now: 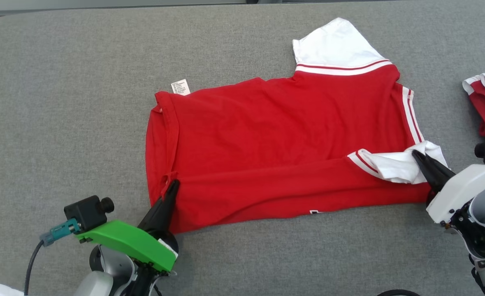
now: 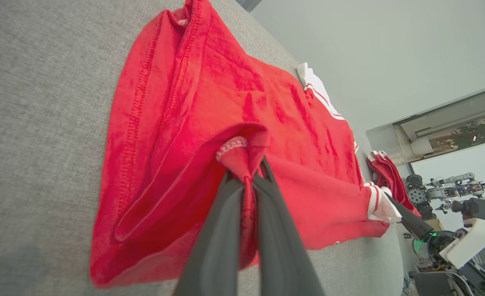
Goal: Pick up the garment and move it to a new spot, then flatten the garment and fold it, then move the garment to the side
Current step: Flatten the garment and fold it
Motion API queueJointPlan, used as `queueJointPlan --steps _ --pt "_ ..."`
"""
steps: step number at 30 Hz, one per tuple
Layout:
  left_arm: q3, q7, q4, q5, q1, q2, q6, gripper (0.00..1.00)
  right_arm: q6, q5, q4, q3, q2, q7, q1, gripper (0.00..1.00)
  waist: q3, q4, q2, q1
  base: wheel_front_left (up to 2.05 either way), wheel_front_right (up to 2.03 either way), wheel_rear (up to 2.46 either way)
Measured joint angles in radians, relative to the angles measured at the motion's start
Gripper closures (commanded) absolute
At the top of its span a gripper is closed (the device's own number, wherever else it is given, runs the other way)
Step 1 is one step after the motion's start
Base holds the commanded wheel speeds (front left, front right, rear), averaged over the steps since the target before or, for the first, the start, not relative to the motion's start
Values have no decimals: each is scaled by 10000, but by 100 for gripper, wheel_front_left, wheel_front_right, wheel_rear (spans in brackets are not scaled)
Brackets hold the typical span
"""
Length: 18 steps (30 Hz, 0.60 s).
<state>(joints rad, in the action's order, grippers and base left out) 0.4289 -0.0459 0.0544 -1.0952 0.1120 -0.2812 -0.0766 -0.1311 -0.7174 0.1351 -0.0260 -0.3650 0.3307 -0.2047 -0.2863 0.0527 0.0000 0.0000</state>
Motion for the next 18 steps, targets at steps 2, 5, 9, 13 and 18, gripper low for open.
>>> queueJointPlan --steps 2,5,9,13,18 --pt "0 -61 -376 10 267 123 -46 100 2 88 362 -291 -17 -82 -293 100 -26 10 0 0 0 0 0" --pt "-2 -144 -825 10 518 163 -71 100 2 150 803 -706 -73 -401 -628 100 -45 -12 0 0 0 0 0" --pt "-25 -144 -1189 15 722 161 -71 75 4 176 1104 -1108 -290 -823 -839 23 -73 -25 0 0 0 0 0" --pt "-69 -98 -1515 84 906 167 -71 0 4 188 1442 -1609 -571 -1386 -954 0 -88 -54 0 0 0 0 0" --pt "-138 -84 -1638 224 947 -61 -128 0 4 224 1651 -2190 -989 -2197 -1117 0 -40 -189 0 0 0 0 0"
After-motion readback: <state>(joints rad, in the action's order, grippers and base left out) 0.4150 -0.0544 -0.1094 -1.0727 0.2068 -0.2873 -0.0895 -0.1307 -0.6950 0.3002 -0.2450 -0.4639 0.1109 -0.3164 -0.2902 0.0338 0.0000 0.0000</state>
